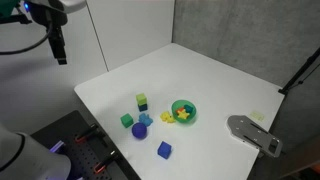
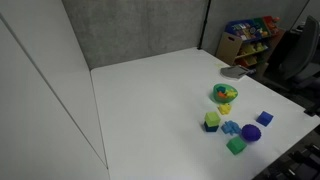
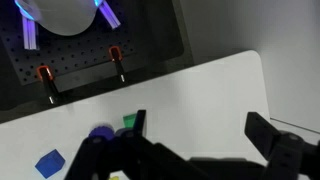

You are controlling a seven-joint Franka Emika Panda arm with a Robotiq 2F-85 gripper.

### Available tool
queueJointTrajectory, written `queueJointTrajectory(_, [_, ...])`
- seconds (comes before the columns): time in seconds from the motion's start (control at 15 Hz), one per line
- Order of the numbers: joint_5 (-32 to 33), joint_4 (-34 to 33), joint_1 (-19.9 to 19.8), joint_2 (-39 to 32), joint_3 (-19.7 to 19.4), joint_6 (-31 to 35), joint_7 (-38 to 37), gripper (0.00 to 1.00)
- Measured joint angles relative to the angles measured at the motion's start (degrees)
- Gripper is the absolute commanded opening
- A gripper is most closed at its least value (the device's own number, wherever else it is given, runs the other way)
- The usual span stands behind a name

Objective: Put the yellow thing into the bowl

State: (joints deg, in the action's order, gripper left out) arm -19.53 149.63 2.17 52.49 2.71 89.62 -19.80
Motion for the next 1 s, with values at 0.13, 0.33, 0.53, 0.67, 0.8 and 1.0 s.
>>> queueJointTrajectory(0.13, [0.0, 0.0, 0.0, 0.0, 0.0, 0.0, 0.0, 1.00])
queueJointTrajectory(0.33, [0.0, 0.0, 0.0, 0.0, 0.0, 0.0, 0.0, 1.00])
queueJointTrajectory(0.53, [0.0, 0.0, -1.1, -0.2, 0.8, 0.3, 0.1, 1.00])
queueJointTrajectory(0.67, [0.0, -0.3, -2.6, -1.1, 2.1, 2.2, 0.1, 1.00])
queueJointTrajectory(0.8, [0.3, -0.9, -4.1, -3.3, 3.4, 6.0, 0.0, 1.00])
queueJointTrajectory(1.0, [1.7, -1.6, -5.9, -8.7, 5.4, 14.0, -0.2, 1.00])
